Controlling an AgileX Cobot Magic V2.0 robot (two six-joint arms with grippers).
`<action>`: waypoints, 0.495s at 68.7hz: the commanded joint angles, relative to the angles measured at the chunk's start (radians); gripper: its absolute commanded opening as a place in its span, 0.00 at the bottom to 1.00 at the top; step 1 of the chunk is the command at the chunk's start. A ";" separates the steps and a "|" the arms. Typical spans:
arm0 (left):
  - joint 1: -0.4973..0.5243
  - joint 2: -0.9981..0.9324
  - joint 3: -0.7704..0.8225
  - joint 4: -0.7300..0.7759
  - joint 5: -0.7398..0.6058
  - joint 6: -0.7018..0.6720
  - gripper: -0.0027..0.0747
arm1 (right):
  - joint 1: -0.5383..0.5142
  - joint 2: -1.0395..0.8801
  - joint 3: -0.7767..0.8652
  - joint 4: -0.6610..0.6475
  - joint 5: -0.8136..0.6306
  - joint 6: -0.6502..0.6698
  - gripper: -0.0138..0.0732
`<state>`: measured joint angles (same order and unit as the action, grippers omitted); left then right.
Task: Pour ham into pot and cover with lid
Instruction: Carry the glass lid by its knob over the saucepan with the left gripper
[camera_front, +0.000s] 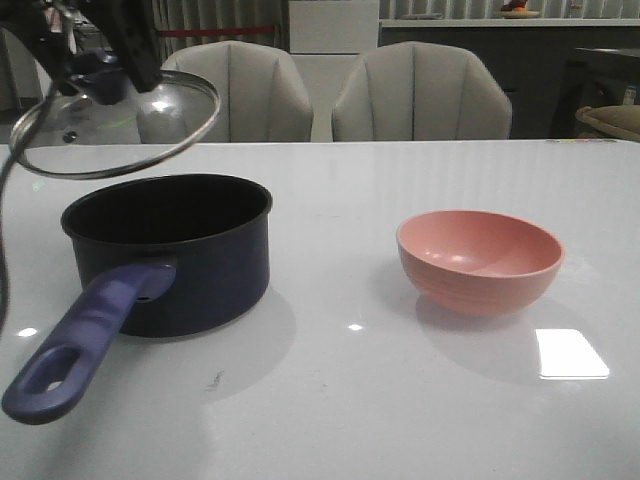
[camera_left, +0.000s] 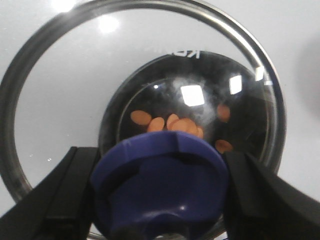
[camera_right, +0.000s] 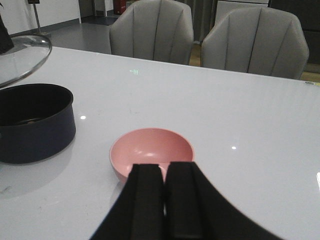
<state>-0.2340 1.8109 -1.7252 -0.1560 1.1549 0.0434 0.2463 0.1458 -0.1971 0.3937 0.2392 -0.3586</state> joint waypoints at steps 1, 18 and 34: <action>-0.039 -0.008 -0.069 -0.010 -0.006 0.000 0.38 | 0.002 0.009 -0.027 0.009 -0.070 -0.012 0.33; -0.086 0.082 -0.148 -0.003 0.064 0.012 0.38 | 0.002 0.009 -0.027 0.009 -0.070 -0.012 0.33; -0.086 0.102 -0.154 0.018 0.113 0.015 0.38 | 0.002 0.009 -0.027 0.009 -0.070 -0.012 0.33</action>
<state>-0.3150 1.9678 -1.8442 -0.1332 1.2452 0.0543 0.2463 0.1458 -0.1971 0.3937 0.2408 -0.3586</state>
